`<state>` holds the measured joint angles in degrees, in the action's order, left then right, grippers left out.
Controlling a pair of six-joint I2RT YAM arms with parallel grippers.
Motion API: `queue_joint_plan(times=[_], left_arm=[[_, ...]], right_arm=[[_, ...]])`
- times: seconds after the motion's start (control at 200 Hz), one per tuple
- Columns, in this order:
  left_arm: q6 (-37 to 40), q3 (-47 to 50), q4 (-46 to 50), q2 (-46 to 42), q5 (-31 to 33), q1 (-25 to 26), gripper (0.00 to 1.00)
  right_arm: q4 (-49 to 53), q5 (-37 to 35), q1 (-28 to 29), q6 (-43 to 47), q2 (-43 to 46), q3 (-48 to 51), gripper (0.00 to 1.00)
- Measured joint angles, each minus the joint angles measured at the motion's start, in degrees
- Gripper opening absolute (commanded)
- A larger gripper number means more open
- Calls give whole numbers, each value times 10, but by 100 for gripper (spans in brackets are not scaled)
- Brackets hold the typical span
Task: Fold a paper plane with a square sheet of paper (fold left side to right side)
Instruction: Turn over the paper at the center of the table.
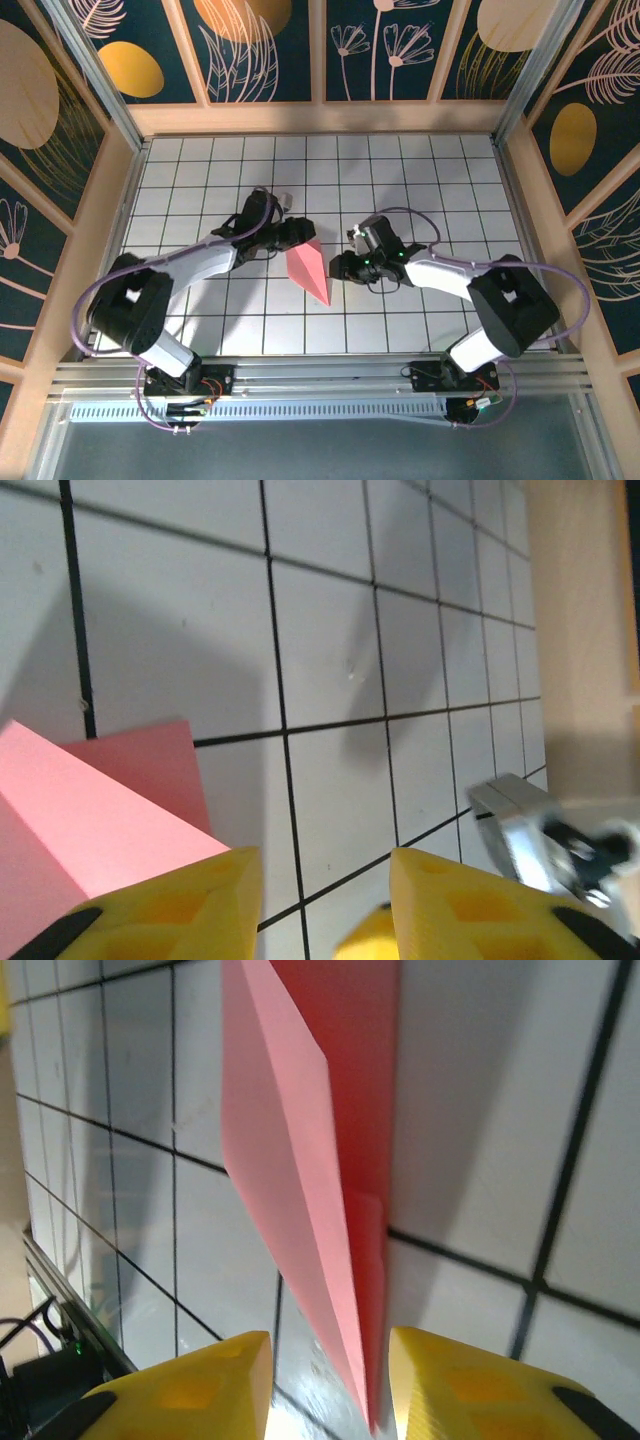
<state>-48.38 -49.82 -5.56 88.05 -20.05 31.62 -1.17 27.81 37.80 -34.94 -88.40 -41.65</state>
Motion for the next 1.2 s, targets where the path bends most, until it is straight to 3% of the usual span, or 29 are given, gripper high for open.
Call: queue_joint_plan(times=[0.085, 0.34, 0.465, 0.661, 0.686, 0.831, 0.956, 1.201], left_arm=[[6, 11, 13, -43, 38, -1, 41], [7, 76, 44, -106, 102, -2, 42], [8, 88, 58, -115, 116, -2, 45], [8, 88, 59, -120, 117, -2, 51], [7, 88, 58, -120, 117, -2, 52], [1, 93, 49, -130, 94, -22, 64], [-16, 130, -3, -196, 53, -69, 72], [-49, 148, -158, -266, -58, -91, 64]], right_arm=[[-19, 3, 0, 28, -33, -25, 46], [-52, 9, -4, 78, -118, -77, 44], [-70, 21, -4, 89, -145, -85, 32], [-101, 38, -7, 89, -145, -77, 0], [-107, 40, -8, 88, -142, -72, 0], [-125, 51, -20, 89, -97, -39, 0], [-169, 71, -44, 73, -28, -4, 0], [-318, 136, -103, -1, 91, 43, 0]])
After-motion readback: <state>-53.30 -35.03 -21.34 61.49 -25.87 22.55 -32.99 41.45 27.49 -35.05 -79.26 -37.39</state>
